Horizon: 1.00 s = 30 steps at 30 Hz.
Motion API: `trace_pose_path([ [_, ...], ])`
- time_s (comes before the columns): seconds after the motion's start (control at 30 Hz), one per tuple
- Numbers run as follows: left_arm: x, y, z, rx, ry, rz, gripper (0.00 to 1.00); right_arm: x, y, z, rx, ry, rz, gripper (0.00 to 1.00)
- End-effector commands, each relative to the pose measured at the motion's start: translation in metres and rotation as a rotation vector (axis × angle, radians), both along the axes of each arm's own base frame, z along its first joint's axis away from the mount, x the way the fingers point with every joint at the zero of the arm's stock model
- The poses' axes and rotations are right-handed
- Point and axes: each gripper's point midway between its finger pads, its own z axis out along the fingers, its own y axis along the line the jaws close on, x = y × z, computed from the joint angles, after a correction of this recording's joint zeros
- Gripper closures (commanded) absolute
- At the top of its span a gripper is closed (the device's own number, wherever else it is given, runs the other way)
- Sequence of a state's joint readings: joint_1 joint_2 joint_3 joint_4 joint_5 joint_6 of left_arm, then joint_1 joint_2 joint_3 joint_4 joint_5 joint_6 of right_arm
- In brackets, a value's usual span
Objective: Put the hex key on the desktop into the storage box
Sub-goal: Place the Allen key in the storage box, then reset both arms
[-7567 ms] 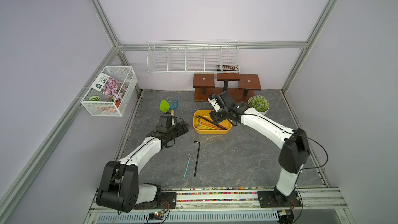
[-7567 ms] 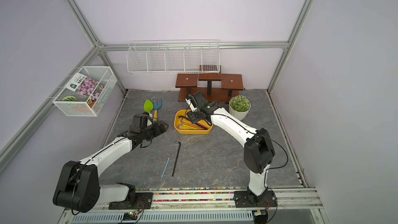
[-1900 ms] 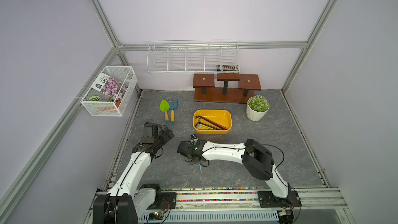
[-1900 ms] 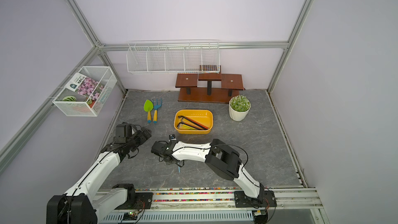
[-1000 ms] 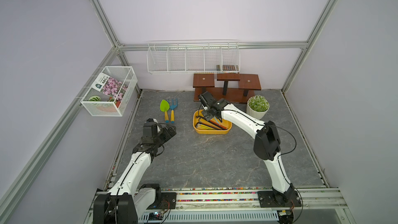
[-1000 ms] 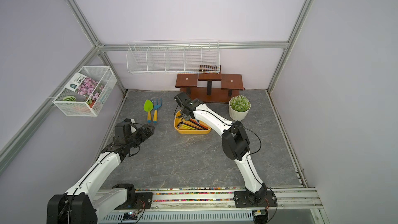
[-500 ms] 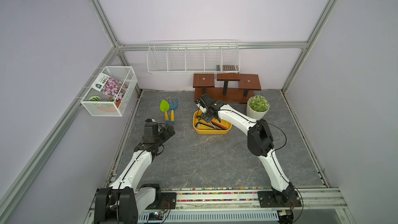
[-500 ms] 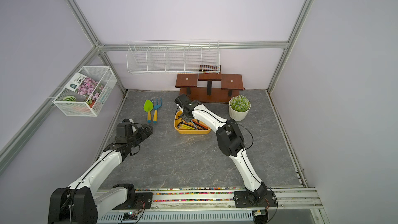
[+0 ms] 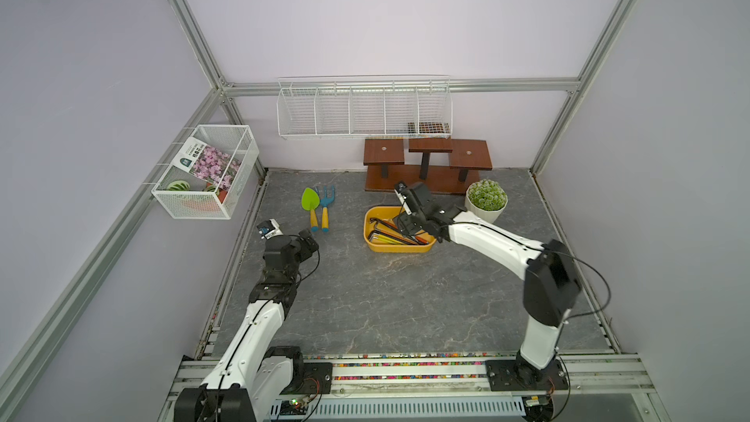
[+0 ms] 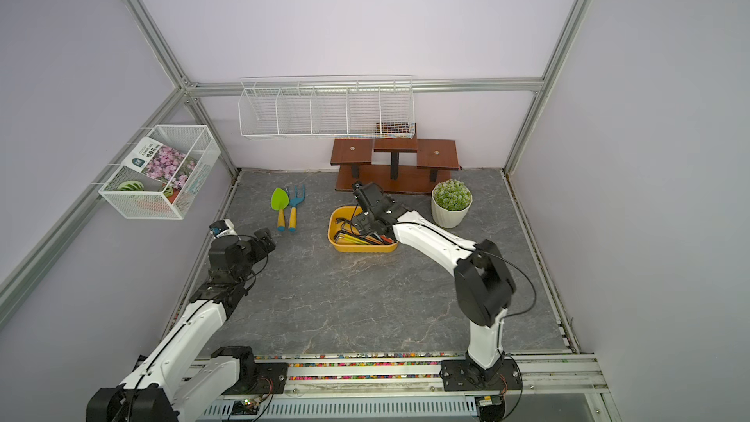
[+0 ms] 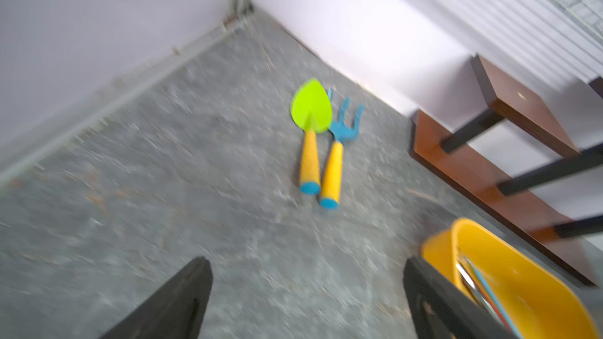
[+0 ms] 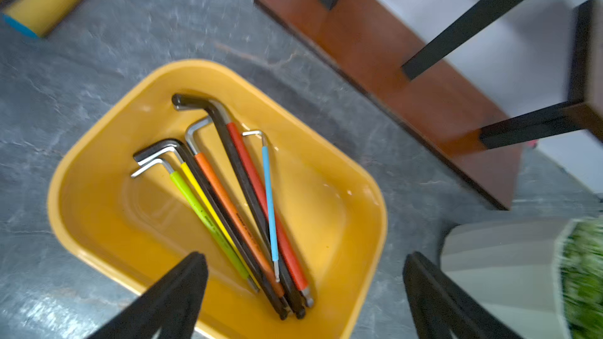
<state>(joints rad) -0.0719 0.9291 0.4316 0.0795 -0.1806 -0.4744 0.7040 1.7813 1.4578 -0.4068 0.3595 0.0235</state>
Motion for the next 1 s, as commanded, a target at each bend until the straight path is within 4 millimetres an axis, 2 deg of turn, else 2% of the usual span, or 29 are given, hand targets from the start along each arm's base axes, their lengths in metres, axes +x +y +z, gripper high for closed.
trace_pose_path([
  [0.0, -0.005, 0.031, 0.016, 0.132, -0.107, 0.14, 0.03, 0.003, -0.043, 0.017, 0.082, -0.103, -0.155, 0.01],
  [0.07, -0.007, 0.035, 0.022, 0.208, -0.156, 0.141, 0.03, -0.007, -0.071, 0.011, 0.091, -0.108, -0.206, 0.01],
  [0.17, -0.016, 0.05, 0.012, 0.258, -0.182, 0.228, 0.03, -0.02, -0.107, 0.006, 0.052, -0.151, -0.283, 0.01],
  [0.23, -0.016, 0.054, 0.006, 0.284, -0.191, 0.246, 0.03, -0.027, -0.131, 0.002, -0.003, -0.197, -0.341, 0.01],
  [0.3, -0.009, 0.053, 0.0, 0.301, -0.183, 0.239, 0.03, -0.033, -0.157, -0.001, -0.054, -0.244, -0.42, 0.01],
  [0.43, 0.019, 0.044, -0.01, 0.319, -0.154, 0.178, 0.03, -0.04, -0.205, -0.014, -0.123, -0.291, -0.547, 0.01],
  [0.57, 0.043, 0.043, -0.017, 0.358, -0.085, 0.164, 0.04, -0.046, -0.25, -0.039, -0.122, -0.292, -0.659, 0.01],
  [0.7, 0.05, 0.043, -0.021, 0.364, -0.05, 0.161, 0.04, -0.05, -0.273, -0.073, -0.061, -0.286, -0.679, 0.01],
  [0.87, 0.053, 0.038, -0.02, 0.372, -0.055, 0.124, 0.06, -0.044, -0.276, -0.056, 0.036, -0.441, -0.628, 0.01],
  [0.97, 0.046, 0.036, -0.017, 0.372, -0.077, 0.119, 0.07, -0.036, -0.28, -0.059, 0.043, -0.417, -0.636, 0.01],
])
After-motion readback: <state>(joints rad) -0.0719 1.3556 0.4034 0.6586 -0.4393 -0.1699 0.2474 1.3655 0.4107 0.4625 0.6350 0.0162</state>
